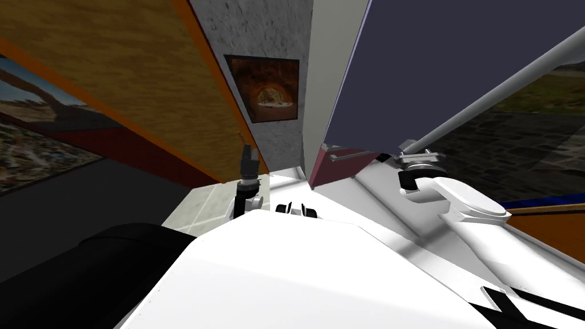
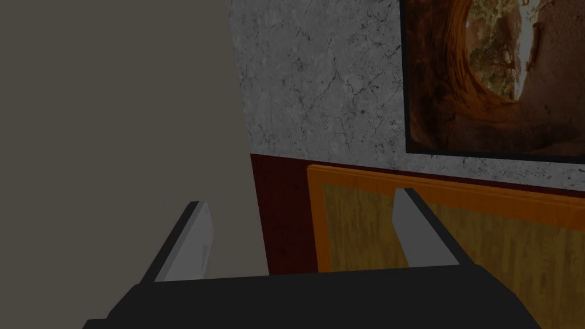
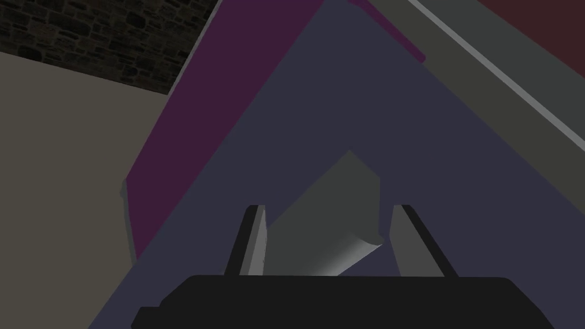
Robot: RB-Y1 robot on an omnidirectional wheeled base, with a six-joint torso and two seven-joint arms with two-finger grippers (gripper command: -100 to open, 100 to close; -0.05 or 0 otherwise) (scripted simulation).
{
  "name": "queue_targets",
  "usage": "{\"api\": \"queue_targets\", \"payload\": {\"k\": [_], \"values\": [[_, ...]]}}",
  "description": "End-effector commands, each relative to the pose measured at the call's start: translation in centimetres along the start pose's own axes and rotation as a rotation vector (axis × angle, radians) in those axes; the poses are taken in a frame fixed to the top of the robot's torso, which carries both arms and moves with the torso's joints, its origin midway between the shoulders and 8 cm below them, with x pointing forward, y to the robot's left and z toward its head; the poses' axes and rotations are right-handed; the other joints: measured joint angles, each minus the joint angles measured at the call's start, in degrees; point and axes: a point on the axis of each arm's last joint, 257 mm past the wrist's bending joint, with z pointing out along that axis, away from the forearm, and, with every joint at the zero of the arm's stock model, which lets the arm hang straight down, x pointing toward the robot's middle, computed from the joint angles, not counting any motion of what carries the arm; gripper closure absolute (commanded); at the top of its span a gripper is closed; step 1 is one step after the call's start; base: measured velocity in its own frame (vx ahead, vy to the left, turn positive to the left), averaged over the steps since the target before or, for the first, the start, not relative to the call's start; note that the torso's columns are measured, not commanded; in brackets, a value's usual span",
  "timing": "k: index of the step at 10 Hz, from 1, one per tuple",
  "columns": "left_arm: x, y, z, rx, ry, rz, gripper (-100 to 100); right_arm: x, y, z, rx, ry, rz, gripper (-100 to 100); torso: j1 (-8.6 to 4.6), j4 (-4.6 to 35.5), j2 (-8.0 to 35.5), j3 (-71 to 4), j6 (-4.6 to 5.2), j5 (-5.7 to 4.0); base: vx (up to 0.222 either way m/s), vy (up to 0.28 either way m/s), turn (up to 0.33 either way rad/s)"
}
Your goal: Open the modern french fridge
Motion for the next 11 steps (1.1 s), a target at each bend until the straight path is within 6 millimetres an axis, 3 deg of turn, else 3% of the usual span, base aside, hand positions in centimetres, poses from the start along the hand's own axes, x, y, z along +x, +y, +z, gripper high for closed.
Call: {"api": "queue_targets", "payload": {"k": [1,3,5,11], "values": [[0.0,0.0,0.0,0.0,0.0,0.0,0,-2.2,-0.4,0.0,-0.027,-0.069,-0.01,100,-0.23,0.03,0.17,0.11,0.02,-0.12,0.16,0.184,-0.297],[0.0,0.0,0.0,0.0,0.0,0.0,0,-2.9,0.7,-0.1,-0.073,-0.094,0.017,100,0.44,-0.14,-0.21,-0.1,0.1,-0.03,0.18,0.197,-0.396],[0.0,0.0,0.0,0.0,0.0,0.0,0,-3.6,1.8,-0.6,-0.132,-0.13,0.018,100,0.21,-0.12,-0.36,-0.2,-0.08,-0.05,0.216,0.249,-0.368],[0.0,0.0,0.0,0.0,0.0,0.0,0,-4.6,4.1,-1.5,-0.244,-0.175,0.032,100,0.18,-0.22,-0.38,-0.26,-0.29,-0.04,0.078,0.161,-0.34]]}}
